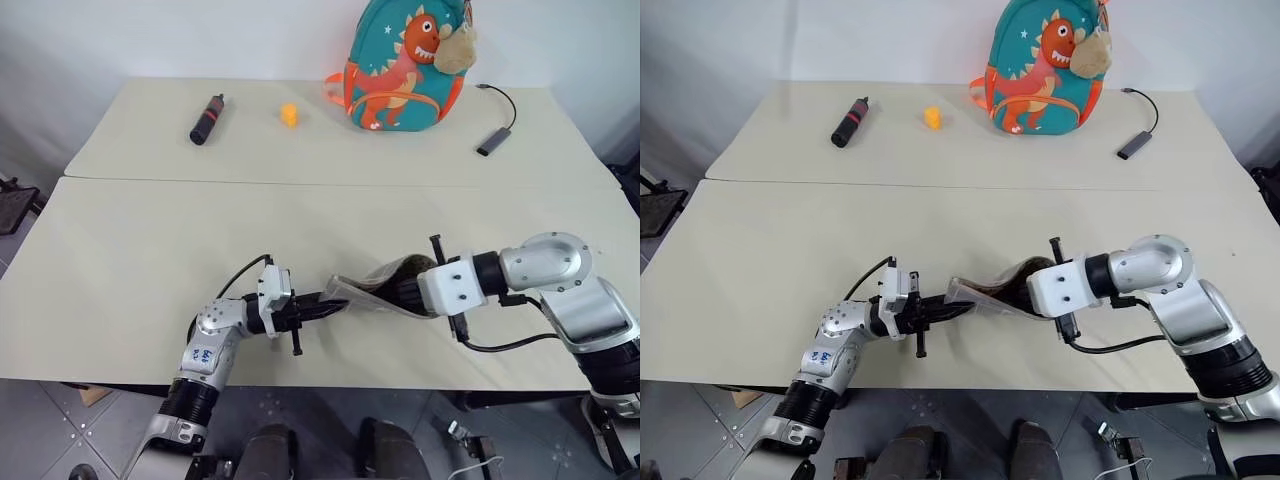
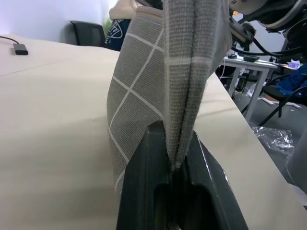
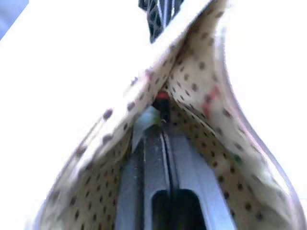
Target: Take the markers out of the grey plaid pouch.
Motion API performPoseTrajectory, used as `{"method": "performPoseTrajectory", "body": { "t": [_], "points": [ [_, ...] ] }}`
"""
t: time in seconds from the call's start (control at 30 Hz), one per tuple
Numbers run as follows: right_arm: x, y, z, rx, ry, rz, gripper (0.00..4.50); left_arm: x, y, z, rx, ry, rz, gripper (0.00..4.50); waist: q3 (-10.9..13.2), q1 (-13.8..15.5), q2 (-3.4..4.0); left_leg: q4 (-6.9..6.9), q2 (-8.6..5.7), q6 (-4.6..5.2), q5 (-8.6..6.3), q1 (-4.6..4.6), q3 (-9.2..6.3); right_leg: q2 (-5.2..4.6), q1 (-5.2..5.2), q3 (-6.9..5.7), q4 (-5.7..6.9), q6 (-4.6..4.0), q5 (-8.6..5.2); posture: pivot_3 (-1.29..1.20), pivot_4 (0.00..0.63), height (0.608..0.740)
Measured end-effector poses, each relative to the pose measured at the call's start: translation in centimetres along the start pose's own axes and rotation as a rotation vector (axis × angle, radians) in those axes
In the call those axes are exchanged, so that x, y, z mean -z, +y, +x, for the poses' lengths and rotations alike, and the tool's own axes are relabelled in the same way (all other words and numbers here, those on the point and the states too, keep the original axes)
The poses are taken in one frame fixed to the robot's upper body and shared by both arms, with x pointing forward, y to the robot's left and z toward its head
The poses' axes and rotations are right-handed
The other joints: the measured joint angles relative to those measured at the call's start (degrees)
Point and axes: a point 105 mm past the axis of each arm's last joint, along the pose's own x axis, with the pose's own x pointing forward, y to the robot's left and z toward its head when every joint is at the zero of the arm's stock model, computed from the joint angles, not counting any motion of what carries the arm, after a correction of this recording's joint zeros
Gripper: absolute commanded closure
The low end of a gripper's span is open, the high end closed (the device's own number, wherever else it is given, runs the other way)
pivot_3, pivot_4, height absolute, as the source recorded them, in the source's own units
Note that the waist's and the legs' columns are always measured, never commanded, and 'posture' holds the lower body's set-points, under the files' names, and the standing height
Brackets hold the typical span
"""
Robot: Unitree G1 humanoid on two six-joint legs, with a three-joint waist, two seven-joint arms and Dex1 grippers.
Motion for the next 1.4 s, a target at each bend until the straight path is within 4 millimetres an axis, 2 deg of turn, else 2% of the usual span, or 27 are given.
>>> {"method": "performPoseTrajectory", "body": {
  "t": [0.27,0.37,0.47,0.53,0.73,0.9,1.17,1.2,1.27,1.4],
  "points": [
    [1.2,0.5,-0.5,-0.006,0.028,0.042,4.49,0.0,-0.1,0.0,0.002,0.002,0.002,4.5,0.0,0.02,0.0,0.0,0.0,0.0,0.0,0.0,0.01,0.0,0.0,0.0,0.0,0.0,0.0,0.0,0.15,0.74],
    [0.7,0.5,-0.4,-0.024,0.044,0.086,4.49,0.0,-0.1,-0.1,0.002,0.005,0.003,4.5,0.0,0.06,0.0,0.01,0.02,0.0,0.0,0.0,-0.01,0.0,-0.01,0.0,0.01,0.0,0.0,0.0,0.15,0.74],
    [-0.2,0.5,-0.2,-0.046,0.05,0.104,3.93,-0.1,-0.1,-0.1,0.0,0.004,0.004,4.5,0.0,0.06,0.0,0.01,0.01,0.0,0.0,0.0,-0.01,0.0,-0.01,0.01,0.0,0.0,0.0,0.0,0.15,0.74],
    [-0.4,0.5,0.4,-0.05,0.065,0.104,3.35,-0.1,0.0,-0.1,-0.003,0.003,0.004,4.5,0.0,0.04,0.0,0.01,0.01,0.0,0.0,0.0,-0.01,0.0,-0.01,0.01,0.0,0.0,0.0,0.0,0.15,0.74],
    [0.1,1.1,1.3,-0.075,0.17,0.106,3.35,0.0,-0.1,0.0,-0.003,0.003,-0.004,4.5,0.0,0.08,0.0,0.01,-0.01,0.0,0.0,-0.01,-0.01,-0.01,-0.02,0.02,0.0,0.0,0.0,0.0,0.15,0.74],
    [2.1,0.2,2.6,-0.007,0.368,0.085,3.35,0.0,-0.1,0.2,-0.006,-0.002,-0.006,4.5,0.0,-0.02,0.0,0.01,0.0,-0.01,0.0,-0.01,-0.01,-0.01,-0.04,0.02,0.02,-0.02,-0.01,0.0,0.15,0.74],
    [2.5,-0.2,3.4,0.002,0.418,0.06,3.35,0.0,0.0,0.2,-0.014,-0.001,-0.007,4.5,0.0,-0.08,0.0,0.01,0.0,-0.01,0.0,-0.01,0.0,0.0,-0.03,0.02,0.03,-0.01,-0.01,0.0,0.15,0.74],
    [2.4,-0.2,3.4,0.001,0.418,0.059,3.73,0.0,0.0,0.2,-0.015,-0.001,-0.006,4.5,0.0,-0.08,0.0,0.01,0.0,-0.01,0.0,-0.01,0.0,0.0,-0.03,0.02,0.03,-0.01,-0.01,0.0,0.15,0.74],
    [2.5,-0.1,3.7,-0.002,0.414,0.06,4.08,0.0,0.1,0.1,-0.019,0.0,-0.008,4.5,0.0,-0.1,0.0,0.01,0.0,-0.01,0.0,0.0,0.0,0.0,-0.03,0.02,0.03,-0.01,-0.01,0.0,0.15,0.74],
    [2.4,-0.4,3.7,0.011,0.4,0.05,4.08,0.0,0.2,0.0,-0.026,-0.001,-0.008,4.5,0.0,-0.16,0.0,0.01,0.0,-0.01,0.0,0.0,0.0,0.0,-0.03,0.02,0.03,-0.01,-0.01,0.0,0.15,0.74]
  ]
}}
